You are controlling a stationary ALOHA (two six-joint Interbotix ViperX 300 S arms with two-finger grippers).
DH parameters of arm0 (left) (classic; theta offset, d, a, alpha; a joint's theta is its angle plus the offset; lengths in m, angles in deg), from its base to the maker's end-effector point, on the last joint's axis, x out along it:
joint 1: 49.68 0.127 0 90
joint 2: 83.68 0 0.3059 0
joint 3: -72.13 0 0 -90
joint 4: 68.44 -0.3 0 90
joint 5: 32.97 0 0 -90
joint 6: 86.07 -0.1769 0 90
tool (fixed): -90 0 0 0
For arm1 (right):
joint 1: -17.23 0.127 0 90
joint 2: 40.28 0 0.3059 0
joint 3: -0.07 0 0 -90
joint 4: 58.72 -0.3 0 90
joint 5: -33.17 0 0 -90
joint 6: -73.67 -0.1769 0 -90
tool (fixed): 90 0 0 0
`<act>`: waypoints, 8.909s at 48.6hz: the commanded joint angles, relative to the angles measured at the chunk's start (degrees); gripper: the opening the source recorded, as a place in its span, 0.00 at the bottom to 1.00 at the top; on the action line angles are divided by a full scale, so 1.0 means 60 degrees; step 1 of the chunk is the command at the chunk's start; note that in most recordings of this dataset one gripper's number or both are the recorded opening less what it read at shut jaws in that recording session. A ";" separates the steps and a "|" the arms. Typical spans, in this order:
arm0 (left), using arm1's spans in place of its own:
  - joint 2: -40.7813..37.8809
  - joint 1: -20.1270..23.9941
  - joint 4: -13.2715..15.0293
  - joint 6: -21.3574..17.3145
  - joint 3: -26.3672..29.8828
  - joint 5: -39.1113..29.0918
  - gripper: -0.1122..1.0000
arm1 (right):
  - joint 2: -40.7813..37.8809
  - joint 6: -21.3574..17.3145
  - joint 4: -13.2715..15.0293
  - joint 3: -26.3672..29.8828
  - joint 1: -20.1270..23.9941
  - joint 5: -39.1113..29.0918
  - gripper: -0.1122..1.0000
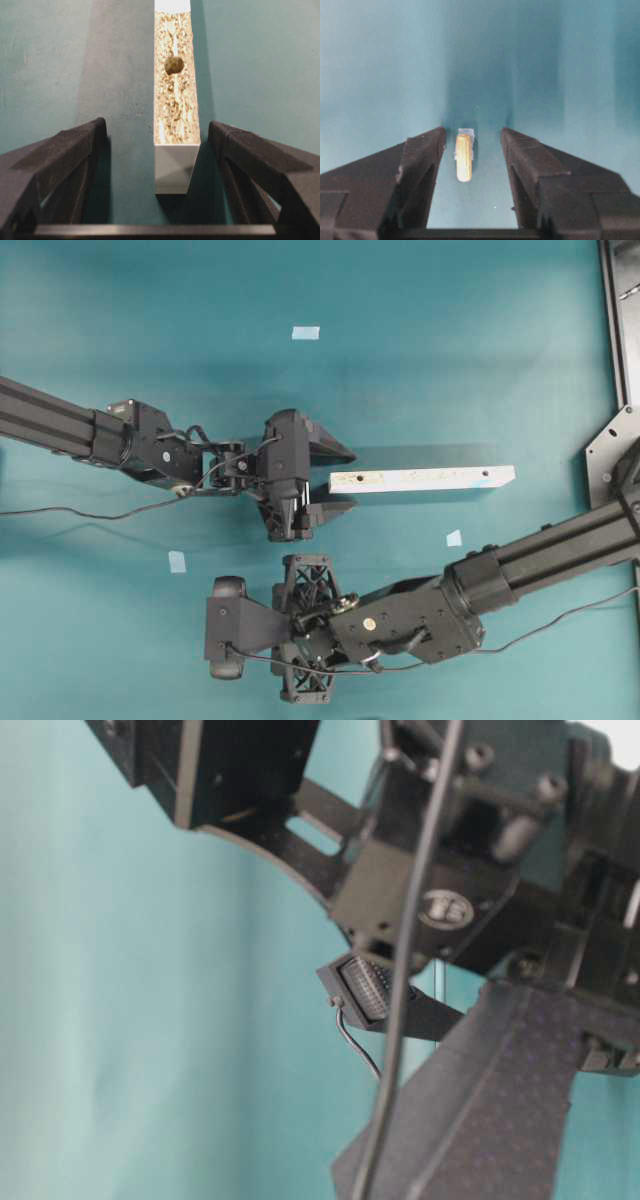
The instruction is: Move the wooden board into place and insert the rod into its hole.
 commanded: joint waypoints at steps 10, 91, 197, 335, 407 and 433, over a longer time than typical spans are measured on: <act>0.0132 -0.0439 -0.0029 0.0029 -0.0044 -0.0073 0.88 | 0.0205 -0.0015 -0.0117 0.0132 0.0044 0.0029 0.54; 0.0146 -0.0483 -0.0029 0.0029 -0.0044 -0.0103 0.88 | 0.0161 -0.0015 -0.0073 0.0088 0.0117 0.0322 0.48; 0.0688 -0.0483 -0.0029 0.0029 0.0132 -0.0645 0.72 | 0.7705 0.0835 0.3149 -0.8232 -0.3750 1.1528 0.18; 0.0601 0.0044 0.0000 0.0073 0.0410 -0.0718 0.29 | 0.3208 0.3369 0.2124 -0.9741 -0.5361 1.6143 0.18; 0.0615 0.0044 0.0000 0.0073 0.0498 -0.0981 0.29 | 0.3486 0.3384 0.1978 -1.0239 -0.5361 1.5278 0.18; 0.0630 0.0044 0.0000 0.0073 0.0483 -0.0981 0.29 | 0.3750 0.3193 0.1992 -1.0181 -0.5186 1.3608 0.18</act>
